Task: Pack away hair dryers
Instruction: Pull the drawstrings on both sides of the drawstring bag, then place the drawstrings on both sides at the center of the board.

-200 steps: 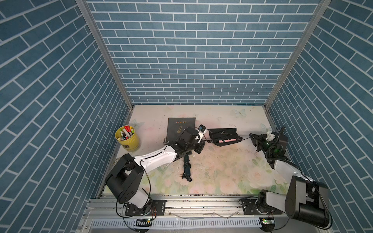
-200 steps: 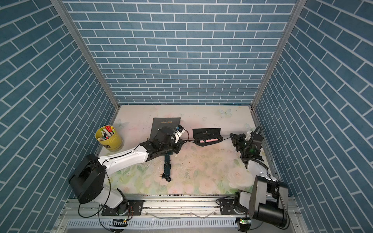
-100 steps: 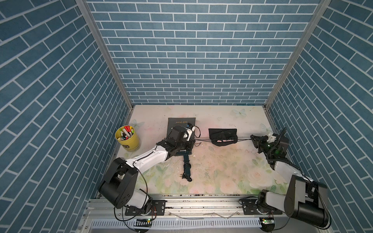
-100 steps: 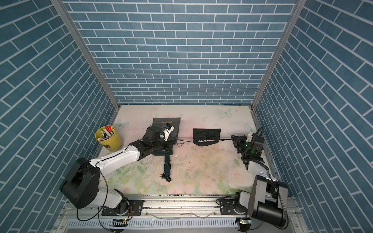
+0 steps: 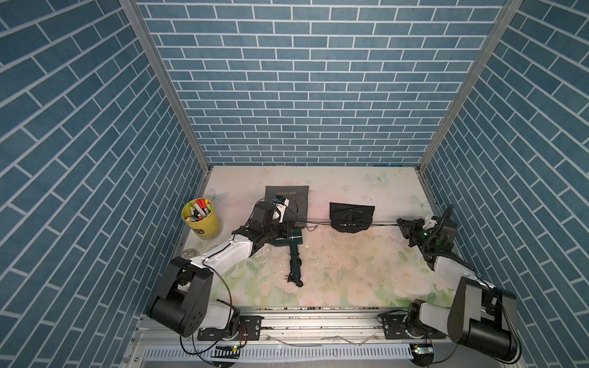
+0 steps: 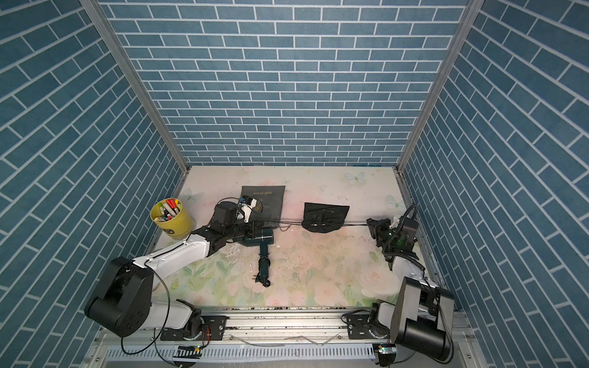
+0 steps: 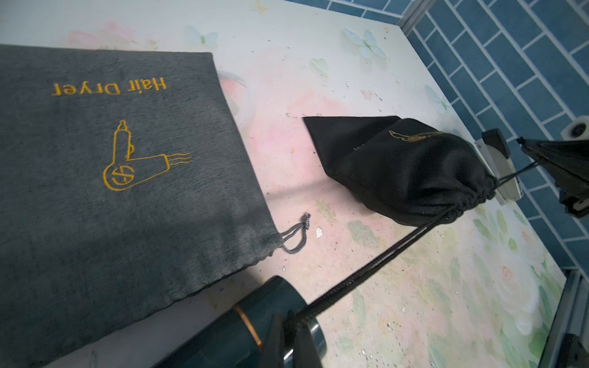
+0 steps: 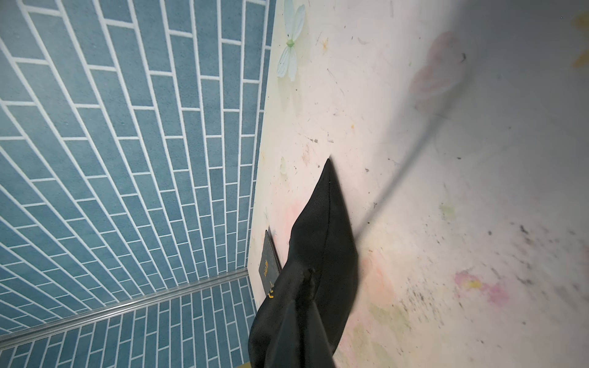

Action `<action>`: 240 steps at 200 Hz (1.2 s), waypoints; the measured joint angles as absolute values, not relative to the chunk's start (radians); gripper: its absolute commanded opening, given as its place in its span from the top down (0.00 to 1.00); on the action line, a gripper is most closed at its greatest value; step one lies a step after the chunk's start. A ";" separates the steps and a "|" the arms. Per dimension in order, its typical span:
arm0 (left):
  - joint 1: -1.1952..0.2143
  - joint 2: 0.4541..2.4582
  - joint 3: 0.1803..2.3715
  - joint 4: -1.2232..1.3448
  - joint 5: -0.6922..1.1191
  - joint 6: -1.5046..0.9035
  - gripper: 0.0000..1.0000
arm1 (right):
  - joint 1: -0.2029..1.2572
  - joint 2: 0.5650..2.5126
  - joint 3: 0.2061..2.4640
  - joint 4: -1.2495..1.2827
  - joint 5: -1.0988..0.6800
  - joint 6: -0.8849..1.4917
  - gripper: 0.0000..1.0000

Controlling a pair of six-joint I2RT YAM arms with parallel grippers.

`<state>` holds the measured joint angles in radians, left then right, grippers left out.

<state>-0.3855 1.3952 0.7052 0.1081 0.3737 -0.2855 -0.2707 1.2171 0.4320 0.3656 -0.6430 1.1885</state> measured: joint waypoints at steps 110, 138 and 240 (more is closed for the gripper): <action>-0.244 1.343 0.626 0.163 0.468 -0.384 1.00 | -0.309 1.201 0.408 0.332 -0.672 1.176 1.00; -0.230 1.329 0.624 0.161 0.473 -0.386 1.00 | -0.323 1.201 0.398 0.322 -0.683 1.176 1.00; -0.306 1.381 0.669 0.125 0.416 -0.363 1.00 | -0.319 1.200 0.424 0.315 -0.702 1.167 1.00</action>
<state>-0.3058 1.3808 0.6685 0.1249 0.4164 -0.3634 -0.3191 1.2003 0.4240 0.3145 -0.7017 1.1671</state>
